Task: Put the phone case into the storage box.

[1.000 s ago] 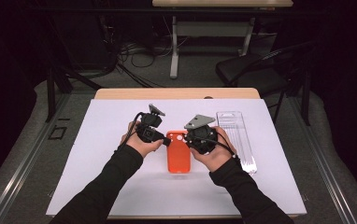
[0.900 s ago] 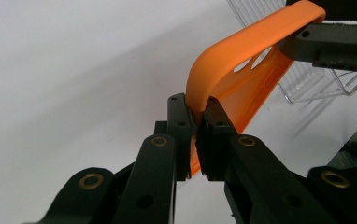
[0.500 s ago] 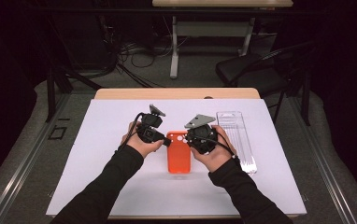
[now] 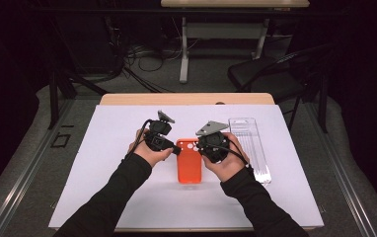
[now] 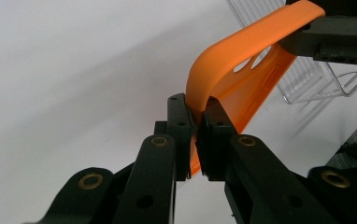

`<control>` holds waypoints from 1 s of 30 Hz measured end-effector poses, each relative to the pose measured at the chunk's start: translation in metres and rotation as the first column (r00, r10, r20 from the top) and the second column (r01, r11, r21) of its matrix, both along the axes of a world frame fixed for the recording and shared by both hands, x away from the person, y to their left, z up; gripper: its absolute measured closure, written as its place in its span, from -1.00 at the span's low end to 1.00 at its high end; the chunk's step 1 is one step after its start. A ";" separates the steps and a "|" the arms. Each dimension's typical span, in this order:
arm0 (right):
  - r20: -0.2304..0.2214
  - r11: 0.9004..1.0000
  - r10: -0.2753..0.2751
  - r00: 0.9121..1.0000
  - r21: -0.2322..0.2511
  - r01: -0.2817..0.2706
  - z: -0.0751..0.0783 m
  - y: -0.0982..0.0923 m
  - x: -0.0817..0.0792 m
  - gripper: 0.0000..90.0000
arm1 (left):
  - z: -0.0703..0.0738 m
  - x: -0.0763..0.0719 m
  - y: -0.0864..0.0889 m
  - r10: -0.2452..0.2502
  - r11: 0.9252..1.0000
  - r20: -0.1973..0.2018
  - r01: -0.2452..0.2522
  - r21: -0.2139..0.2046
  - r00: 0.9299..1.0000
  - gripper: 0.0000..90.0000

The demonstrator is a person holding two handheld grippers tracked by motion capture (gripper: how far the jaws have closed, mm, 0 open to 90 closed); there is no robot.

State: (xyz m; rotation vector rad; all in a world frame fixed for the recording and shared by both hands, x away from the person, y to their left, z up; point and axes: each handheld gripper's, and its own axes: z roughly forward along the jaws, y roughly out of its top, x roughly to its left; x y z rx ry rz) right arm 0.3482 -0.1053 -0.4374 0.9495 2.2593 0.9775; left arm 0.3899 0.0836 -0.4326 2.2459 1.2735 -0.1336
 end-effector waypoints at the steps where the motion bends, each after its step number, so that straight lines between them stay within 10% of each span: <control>1: -0.002 1.000 -0.001 1.000 0.005 0.001 0.000 0.000 0.000 0.80 | 0.000 0.000 0.000 0.000 1.000 0.000 0.000 0.001 1.000 0.88; 30: -0.019 0.999 0.025 1.000 0.024 -0.024 -0.001 -0.006 0.003 0.82 | -0.002 0.002 0.002 -0.005 0.999 -0.010 0.004 -0.045 1.000 0.75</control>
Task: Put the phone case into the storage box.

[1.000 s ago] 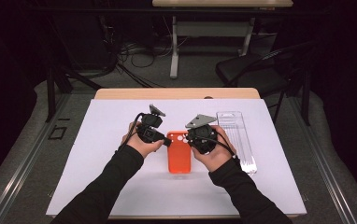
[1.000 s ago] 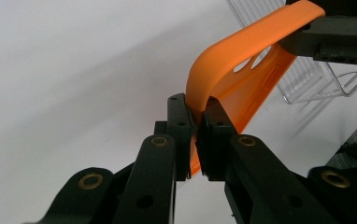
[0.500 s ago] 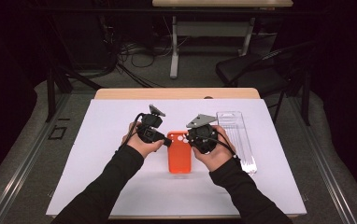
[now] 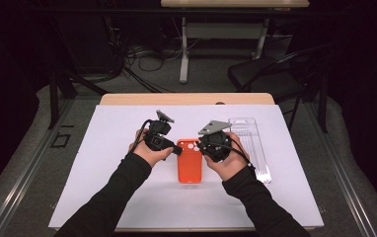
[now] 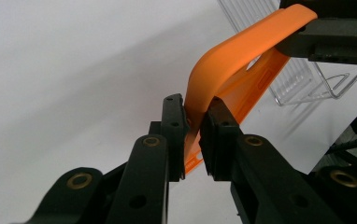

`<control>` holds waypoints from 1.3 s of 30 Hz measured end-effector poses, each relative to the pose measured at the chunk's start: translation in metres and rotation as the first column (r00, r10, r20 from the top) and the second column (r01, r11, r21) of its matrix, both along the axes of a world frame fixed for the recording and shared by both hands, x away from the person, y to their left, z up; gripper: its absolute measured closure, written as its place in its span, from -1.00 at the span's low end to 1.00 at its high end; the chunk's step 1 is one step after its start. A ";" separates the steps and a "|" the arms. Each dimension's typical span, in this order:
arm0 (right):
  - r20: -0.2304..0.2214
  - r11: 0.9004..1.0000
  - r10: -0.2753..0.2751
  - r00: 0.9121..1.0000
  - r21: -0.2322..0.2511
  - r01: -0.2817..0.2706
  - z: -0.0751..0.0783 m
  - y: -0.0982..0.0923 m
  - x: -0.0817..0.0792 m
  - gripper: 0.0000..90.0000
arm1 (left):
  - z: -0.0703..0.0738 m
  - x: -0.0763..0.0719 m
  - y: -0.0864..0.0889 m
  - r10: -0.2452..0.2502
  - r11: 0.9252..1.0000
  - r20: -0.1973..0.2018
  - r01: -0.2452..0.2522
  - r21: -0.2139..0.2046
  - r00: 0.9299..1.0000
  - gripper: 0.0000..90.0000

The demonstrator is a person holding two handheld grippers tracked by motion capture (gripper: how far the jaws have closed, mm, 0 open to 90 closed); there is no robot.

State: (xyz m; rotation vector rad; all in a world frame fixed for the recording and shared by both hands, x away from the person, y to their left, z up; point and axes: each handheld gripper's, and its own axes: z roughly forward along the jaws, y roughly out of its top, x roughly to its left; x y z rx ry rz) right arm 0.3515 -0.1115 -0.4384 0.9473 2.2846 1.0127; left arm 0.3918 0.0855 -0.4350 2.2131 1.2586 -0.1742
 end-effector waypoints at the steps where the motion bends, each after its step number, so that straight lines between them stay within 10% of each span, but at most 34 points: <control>1: -0.001 1.000 0.001 1.000 0.000 -0.001 0.000 0.000 0.000 0.82 | 0.000 0.000 0.000 -0.001 1.000 -0.004 0.001 -0.004 1.000 0.75; 23: -0.009 1.000 0.013 1.000 -0.012 -0.013 0.003 -0.013 0.005 0.82 | 0.002 -0.006 0.011 -0.061 0.997 0.047 0.063 -0.046 0.997 0.30; 39: -0.020 1.000 0.001 1.000 0.014 -0.001 0.016 -0.038 0.007 0.82 | -0.010 -0.014 0.030 -0.126 0.988 0.197 0.140 -0.059 0.972 0.09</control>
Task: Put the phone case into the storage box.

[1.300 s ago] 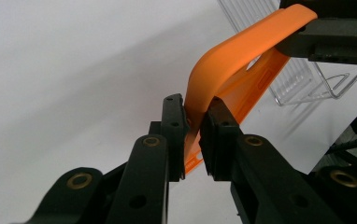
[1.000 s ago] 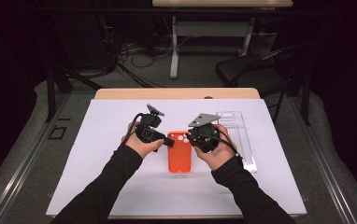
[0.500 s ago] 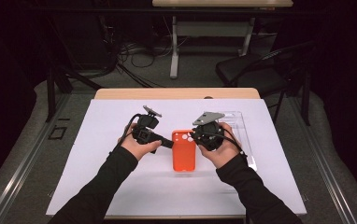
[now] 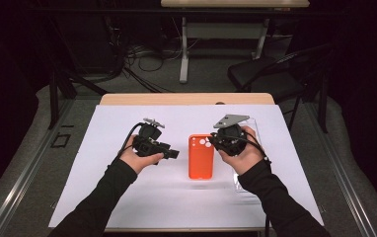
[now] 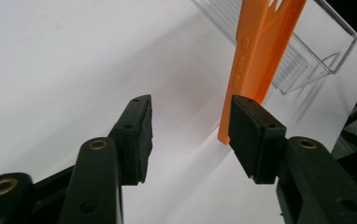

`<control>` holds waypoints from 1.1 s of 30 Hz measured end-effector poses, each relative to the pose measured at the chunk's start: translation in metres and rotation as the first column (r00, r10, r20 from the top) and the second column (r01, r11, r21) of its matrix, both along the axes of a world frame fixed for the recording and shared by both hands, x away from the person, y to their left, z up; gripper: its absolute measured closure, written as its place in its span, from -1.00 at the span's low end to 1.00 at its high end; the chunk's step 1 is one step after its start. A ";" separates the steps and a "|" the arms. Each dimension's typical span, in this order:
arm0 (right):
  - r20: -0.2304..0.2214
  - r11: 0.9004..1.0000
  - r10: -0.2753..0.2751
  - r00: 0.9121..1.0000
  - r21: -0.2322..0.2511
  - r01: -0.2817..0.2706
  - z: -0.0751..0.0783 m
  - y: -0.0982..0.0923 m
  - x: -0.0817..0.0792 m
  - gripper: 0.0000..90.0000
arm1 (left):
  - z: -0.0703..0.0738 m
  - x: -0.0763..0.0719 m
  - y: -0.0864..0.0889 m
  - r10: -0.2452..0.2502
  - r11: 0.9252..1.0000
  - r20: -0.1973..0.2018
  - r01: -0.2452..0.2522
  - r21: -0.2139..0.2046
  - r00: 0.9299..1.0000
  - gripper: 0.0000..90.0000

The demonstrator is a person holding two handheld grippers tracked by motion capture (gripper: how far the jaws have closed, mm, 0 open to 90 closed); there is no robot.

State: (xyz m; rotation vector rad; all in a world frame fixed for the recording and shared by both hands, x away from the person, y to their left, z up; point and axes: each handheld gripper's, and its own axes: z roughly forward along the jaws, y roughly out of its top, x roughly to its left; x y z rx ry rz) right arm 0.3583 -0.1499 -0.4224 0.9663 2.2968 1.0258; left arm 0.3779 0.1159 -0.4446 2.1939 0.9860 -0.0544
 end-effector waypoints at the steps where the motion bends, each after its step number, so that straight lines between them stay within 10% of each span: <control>1: 0.002 1.000 0.001 1.000 0.000 -0.001 0.002 -0.002 0.000 0.82 | -0.002 0.000 0.001 -0.006 1.000 0.006 0.006 0.003 1.000 0.07; 9: 0.012 1.000 -0.022 1.000 0.016 0.022 0.011 -0.019 0.002 0.82 | -0.014 -0.002 0.013 -0.004 1.000 0.075 0.002 0.023 0.997 0.00; 33: 0.046 0.998 -0.054 0.997 0.024 0.053 0.033 -0.046 0.002 0.82 | -0.028 -0.019 0.046 0.007 1.000 0.072 -0.007 -0.007 0.997 -0.54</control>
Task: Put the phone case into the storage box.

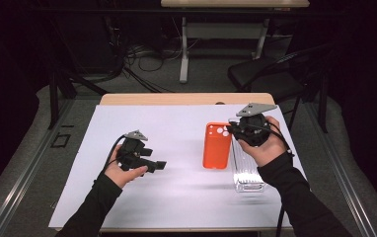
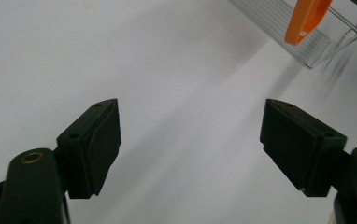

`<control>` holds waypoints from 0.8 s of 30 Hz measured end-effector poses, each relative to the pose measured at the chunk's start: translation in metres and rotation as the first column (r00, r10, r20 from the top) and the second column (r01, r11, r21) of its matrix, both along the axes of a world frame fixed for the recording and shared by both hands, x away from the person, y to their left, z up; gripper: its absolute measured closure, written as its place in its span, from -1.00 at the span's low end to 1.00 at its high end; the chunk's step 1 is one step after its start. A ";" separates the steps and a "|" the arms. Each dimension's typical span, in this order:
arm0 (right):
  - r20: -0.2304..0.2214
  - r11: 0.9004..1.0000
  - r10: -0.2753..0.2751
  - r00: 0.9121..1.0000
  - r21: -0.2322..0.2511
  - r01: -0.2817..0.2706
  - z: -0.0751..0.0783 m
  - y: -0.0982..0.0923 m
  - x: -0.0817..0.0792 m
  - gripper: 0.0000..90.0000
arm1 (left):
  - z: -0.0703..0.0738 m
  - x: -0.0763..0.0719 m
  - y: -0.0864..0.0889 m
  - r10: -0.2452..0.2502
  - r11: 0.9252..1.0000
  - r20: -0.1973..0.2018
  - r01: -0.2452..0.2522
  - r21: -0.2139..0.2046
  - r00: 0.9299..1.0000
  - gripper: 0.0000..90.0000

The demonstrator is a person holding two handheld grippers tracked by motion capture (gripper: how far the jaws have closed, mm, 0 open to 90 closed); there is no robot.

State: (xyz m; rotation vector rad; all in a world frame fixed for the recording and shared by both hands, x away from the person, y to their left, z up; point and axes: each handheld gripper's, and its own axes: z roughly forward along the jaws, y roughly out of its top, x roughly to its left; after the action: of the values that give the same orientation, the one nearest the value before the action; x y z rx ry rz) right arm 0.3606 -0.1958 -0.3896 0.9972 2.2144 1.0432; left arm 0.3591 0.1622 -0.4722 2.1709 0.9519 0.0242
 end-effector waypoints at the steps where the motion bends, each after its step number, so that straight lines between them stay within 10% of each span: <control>1: 0.001 1.000 0.000 1.000 0.000 0.000 0.001 -0.001 0.000 0.82 | 0.000 -0.001 0.001 0.006 1.000 -0.005 -0.006 -0.004 1.000 -0.56; 24: 0.017 0.998 -0.056 0.998 -0.017 0.056 0.015 -0.038 -0.003 0.82 | -0.005 -0.010 0.012 0.015 1.000 0.017 -0.015 -0.016 1.000 -0.65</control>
State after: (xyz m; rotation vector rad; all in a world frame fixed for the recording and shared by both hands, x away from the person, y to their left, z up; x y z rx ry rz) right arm 0.3573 -0.2342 -0.3747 1.0331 2.1664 1.0019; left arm 0.3488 0.1746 -0.4775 2.1460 0.9557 0.0425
